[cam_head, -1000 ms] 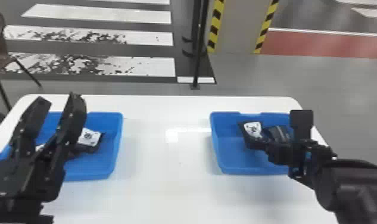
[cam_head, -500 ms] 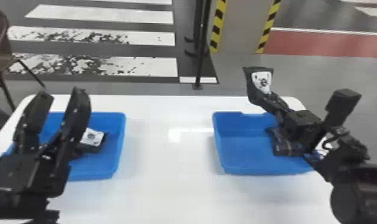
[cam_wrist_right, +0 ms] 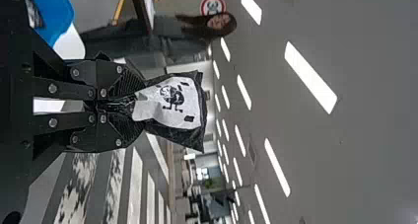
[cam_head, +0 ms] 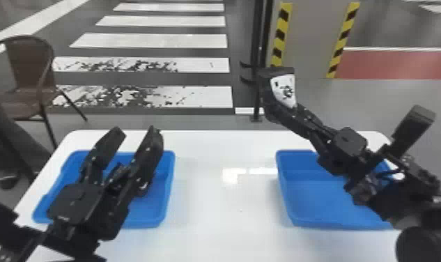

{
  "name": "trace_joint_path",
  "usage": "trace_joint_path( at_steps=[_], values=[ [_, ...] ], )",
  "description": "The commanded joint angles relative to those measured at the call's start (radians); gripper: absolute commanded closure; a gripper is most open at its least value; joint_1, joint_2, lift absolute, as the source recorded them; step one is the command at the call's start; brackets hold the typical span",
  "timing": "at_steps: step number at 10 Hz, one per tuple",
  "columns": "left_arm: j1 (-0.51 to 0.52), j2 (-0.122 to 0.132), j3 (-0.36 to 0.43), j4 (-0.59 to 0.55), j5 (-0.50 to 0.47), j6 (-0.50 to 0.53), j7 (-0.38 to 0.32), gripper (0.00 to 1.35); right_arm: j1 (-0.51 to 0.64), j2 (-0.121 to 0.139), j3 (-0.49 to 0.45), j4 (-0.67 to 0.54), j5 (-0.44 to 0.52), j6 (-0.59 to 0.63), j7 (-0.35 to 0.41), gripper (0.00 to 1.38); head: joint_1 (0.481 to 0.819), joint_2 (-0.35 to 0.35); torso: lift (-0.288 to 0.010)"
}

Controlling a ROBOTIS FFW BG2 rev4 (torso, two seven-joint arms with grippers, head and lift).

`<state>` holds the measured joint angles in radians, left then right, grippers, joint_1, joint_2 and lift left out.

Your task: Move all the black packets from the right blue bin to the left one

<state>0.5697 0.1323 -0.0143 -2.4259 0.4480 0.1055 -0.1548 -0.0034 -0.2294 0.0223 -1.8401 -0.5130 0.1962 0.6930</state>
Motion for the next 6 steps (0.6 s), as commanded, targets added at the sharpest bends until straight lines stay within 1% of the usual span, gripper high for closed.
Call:
trace_joint_path(
  at_steps=[1, 3, 5, 6],
  values=[
    [-0.042, -0.003, 0.034, -0.017, -0.017, 0.108, -0.031, 0.44, -0.024, -0.005, 0.099, -0.012, -0.041, 0.01, 0.002, 1.08, 0.614, 0.052, -0.14],
    [-0.081, -0.003, 0.04, -0.02, -0.013, 0.152, -0.058, 0.44, -0.041, -0.011, 0.169, 0.005, -0.067, 0.015, 0.002, 1.08, 0.612, 0.119, -0.14],
    [-0.099, -0.002, 0.032, -0.022, -0.007, 0.177, -0.068, 0.44, -0.056, -0.015, 0.237, 0.013, -0.087, 0.017, 0.0, 1.08, 0.611, 0.15, -0.14],
    [-0.101, 0.004, 0.016, -0.022, 0.001, 0.174, -0.072, 0.44, -0.07, -0.016, 0.265, 0.02, -0.087, 0.02, 0.0, 1.08, 0.613, 0.166, -0.14]
  ],
)
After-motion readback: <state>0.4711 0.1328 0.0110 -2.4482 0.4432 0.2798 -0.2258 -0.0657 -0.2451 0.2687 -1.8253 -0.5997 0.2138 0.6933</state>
